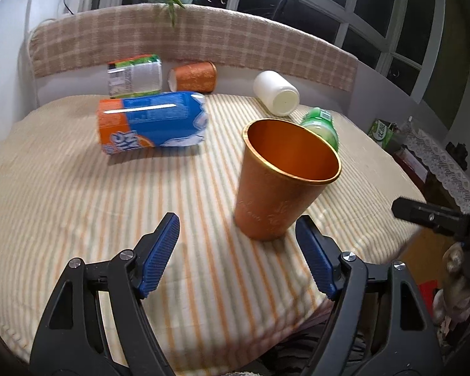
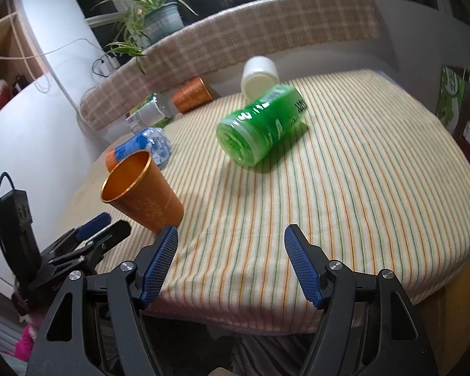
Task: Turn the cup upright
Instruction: 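Lower the cup rim-up onto the table with the left gripper, then open the left gripper and withdraw from the cup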
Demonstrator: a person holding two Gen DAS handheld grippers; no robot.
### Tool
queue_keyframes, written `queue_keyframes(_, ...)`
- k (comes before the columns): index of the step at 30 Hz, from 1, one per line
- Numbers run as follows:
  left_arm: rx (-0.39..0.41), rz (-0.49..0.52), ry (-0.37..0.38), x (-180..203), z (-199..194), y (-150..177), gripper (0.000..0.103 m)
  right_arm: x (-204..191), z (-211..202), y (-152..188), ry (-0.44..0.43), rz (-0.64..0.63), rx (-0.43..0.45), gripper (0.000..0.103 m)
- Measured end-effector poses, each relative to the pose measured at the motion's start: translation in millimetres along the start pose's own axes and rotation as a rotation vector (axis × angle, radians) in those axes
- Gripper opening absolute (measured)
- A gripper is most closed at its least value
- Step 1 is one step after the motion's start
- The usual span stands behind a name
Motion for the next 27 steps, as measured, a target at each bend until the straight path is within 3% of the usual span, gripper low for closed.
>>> queue_keyframes(11, 0.097, -0.013, -0.137, -27.0, -37.1, -13.7, 0.079, -23.7, -3.5, -12.8, 0.048, -0.123, 0.105, 0.070)
queue_keyframes(14, 0.129, -0.005, -0.164, -28.5, -45.5, -20.7, 0.079, -27.3, -5.7, -17.0, 0.064, -0.146, 0.146, 0.077)
queue_keyframes(22, 0.197, 0.008, -0.211, -23.9, -61.8, -37.2, 0.079, -35.8, -10.8, -21.8, 0.098, -0.193, 0.213, 0.080)
queue_keyframes(27, 0.225, 0.009, -0.217, -18.2, -71.3, -43.6, 0.090, -41.4, -18.2, -24.8, 0.120, -0.226, 0.258, 0.080)
Point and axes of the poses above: each gripper's, at about its wrist camera, not at the fingertips, and z roughly the way its jaws point, x to its right, y to its underside, the point moved 7 cm from there along z, roughly the way its jaws point, and after that the axes turned 5 degrees about z, right-handed, at the moved point
